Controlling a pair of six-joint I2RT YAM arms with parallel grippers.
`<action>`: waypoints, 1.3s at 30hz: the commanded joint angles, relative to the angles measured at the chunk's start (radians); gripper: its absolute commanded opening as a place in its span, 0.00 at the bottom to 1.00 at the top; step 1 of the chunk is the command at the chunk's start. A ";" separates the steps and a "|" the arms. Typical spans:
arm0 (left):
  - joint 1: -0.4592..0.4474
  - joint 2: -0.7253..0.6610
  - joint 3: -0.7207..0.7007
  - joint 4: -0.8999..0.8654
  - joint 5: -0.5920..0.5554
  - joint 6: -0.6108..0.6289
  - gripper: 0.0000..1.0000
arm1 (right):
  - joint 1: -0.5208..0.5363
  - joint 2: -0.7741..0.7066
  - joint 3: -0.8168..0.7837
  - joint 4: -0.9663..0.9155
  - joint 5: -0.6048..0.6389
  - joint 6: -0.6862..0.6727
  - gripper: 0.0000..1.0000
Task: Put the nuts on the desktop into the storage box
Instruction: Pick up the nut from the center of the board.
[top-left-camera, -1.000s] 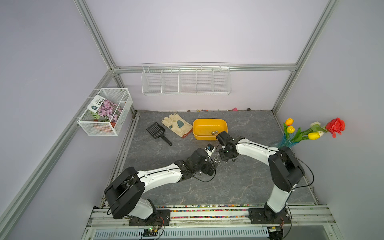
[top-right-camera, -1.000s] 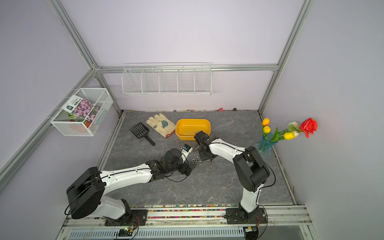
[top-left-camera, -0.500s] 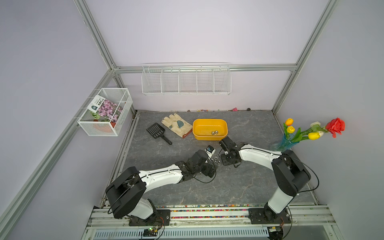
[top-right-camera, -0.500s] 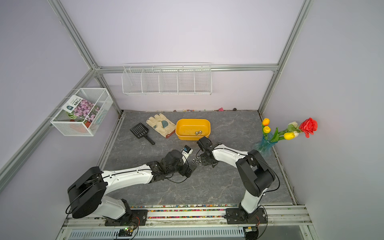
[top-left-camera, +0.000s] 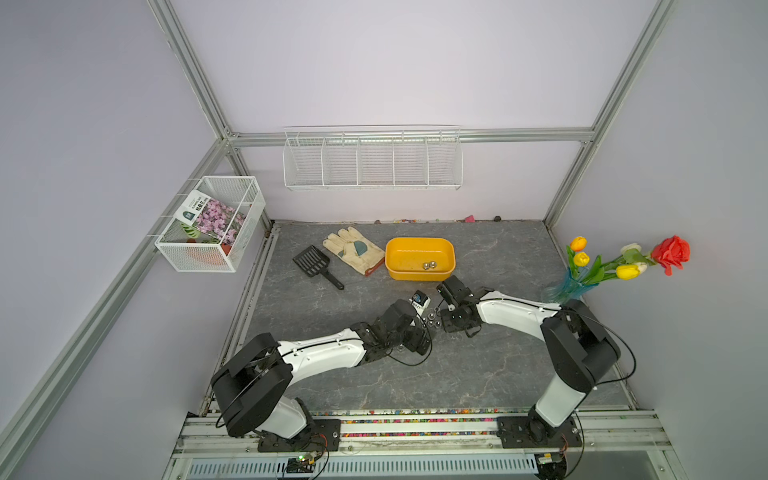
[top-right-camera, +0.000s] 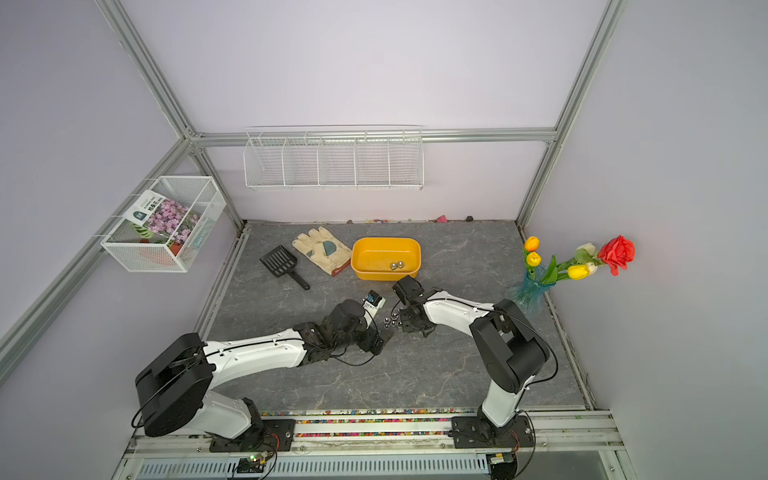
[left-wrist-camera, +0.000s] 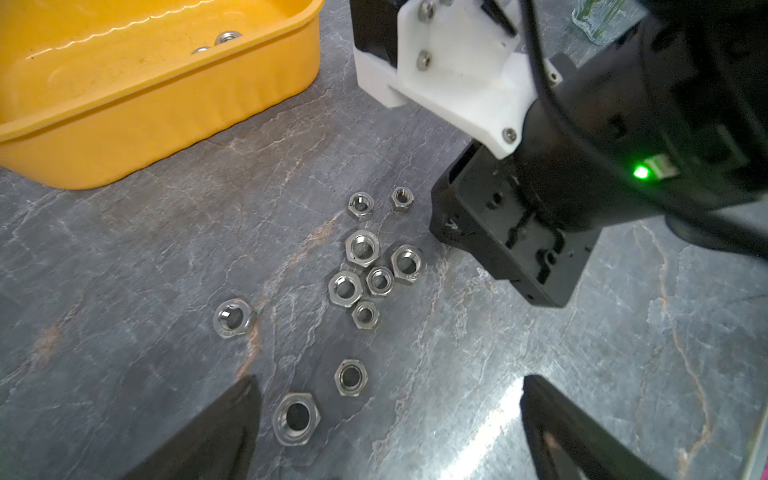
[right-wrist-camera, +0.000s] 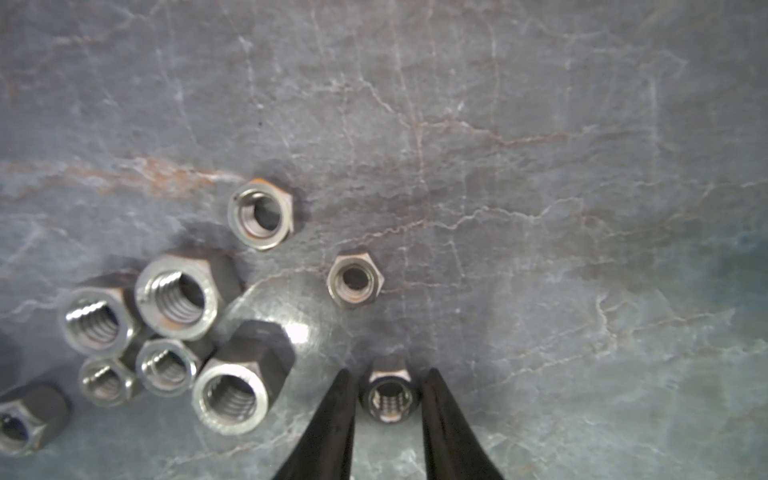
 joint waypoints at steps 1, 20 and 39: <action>-0.007 0.021 -0.004 0.007 0.010 -0.008 0.99 | 0.003 0.023 -0.008 -0.002 0.010 0.013 0.29; -0.007 0.031 -0.009 0.008 0.002 -0.008 0.99 | 0.004 0.068 0.009 -0.008 0.030 0.012 0.19; -0.001 0.005 0.043 0.004 -0.176 0.059 1.00 | 0.000 0.000 0.311 -0.198 0.126 -0.072 0.19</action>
